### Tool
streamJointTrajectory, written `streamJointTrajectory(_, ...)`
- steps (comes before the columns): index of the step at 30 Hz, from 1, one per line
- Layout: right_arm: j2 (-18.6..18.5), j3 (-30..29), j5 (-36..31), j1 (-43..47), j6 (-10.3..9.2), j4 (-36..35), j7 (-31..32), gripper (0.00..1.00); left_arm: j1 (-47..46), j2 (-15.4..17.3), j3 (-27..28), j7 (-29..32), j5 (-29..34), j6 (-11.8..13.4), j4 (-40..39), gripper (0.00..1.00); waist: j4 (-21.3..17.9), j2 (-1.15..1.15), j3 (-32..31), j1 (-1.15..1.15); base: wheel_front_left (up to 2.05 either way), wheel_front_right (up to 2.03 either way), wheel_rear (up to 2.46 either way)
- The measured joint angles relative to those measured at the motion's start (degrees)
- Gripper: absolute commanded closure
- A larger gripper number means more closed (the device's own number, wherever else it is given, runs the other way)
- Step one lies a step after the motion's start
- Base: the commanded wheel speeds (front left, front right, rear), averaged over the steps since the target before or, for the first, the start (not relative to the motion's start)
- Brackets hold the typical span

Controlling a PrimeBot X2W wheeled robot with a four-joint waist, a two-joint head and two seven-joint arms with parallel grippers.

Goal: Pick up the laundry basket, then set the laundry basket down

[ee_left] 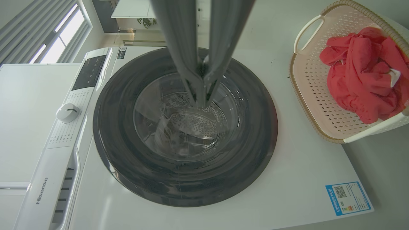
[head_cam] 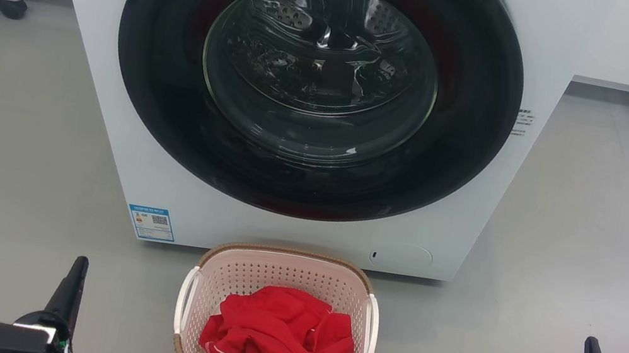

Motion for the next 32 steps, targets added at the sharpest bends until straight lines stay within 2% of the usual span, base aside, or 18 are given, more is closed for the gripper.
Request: streamJointTrajectory(32, 0.00, 0.00, 0.08, 0.00, 0.00, -0.03, 0.00, 1.00, 0.00, 0.00, 0.00, 0.00, 0.00, 0.00, -0.01, 1.00, 0.00, 0.00, 0.01, 0.00, 0.00, 0.00, 0.00)
